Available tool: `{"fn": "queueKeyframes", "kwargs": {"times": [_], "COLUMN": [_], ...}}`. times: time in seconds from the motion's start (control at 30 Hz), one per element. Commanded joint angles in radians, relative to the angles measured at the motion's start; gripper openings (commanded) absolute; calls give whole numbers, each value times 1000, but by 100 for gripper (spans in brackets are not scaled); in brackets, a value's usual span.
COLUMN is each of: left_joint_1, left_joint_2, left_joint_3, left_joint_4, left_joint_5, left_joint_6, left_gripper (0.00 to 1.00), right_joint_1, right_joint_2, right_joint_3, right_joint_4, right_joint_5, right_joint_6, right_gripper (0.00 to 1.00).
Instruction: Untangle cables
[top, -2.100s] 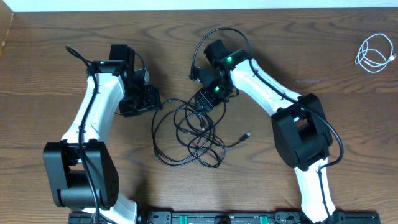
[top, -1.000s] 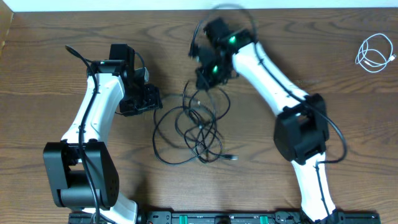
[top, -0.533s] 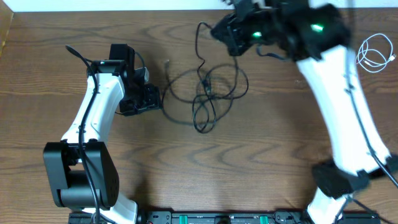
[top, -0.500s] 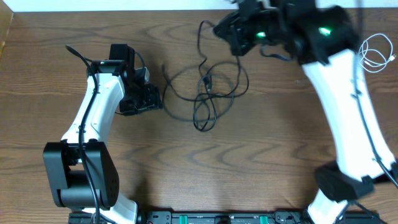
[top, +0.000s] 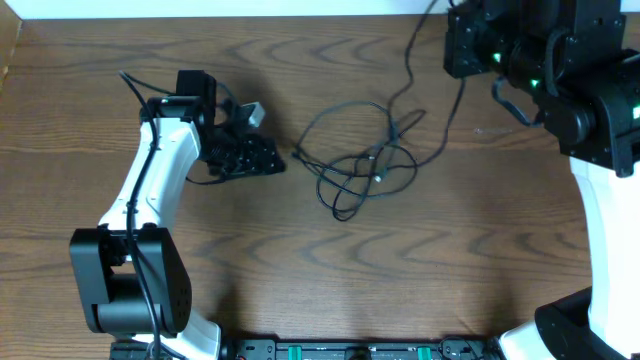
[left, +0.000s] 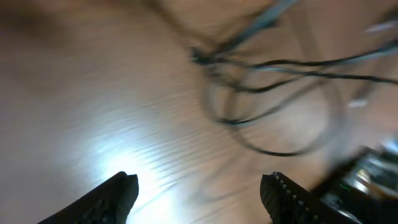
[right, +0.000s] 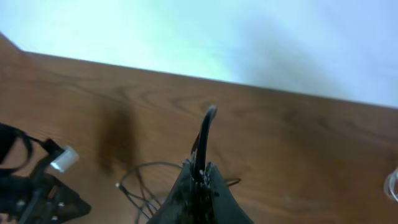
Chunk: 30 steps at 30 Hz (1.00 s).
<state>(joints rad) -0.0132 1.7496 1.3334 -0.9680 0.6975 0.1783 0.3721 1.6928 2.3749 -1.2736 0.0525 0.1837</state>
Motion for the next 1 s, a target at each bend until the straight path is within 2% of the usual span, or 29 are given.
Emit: {"fn": "queueKeyframes", "kwargs": {"times": [0.0,0.13,0.33,0.53,0.6,0.67,0.77,0.9,0.97], "left_joint_1": [-17,-61,-188,-328,-365,-407,-456,-499,-509], "left_joint_2": [5,5,5,6,9,12,19,41,56], "left_joint_3": [-3,-3,-3,-3,-3,-3,-3,-3,-3], "left_joint_4": [29,75,146,287,340,387,428,508,544], "left_joint_5": [253,306,305,293,229,90,-56,-158,-160], "left_joint_6": [94,94,93,80,32,-35,-61,-61,-61], "left_gripper": [69,69,69,69,69,69,69,69,76], "right_joint_1": [-19,-42,-68,-72,-72,-72,-72,-72,-72], "right_joint_2": [7,11,11,11,11,11,11,11,11], "right_joint_3": [11,11,11,11,11,11,11,11,11], "right_joint_4": [-24,-40,-52,-68,-73,-78,-86,-99,-104], "right_joint_5": [53,-2,-53,-60,-59,-59,-59,-59,-59], "right_joint_6": [27,20,18,18,18,17,17,17,17], "right_gripper": [1,1,1,1,1,1,1,1,1]}}
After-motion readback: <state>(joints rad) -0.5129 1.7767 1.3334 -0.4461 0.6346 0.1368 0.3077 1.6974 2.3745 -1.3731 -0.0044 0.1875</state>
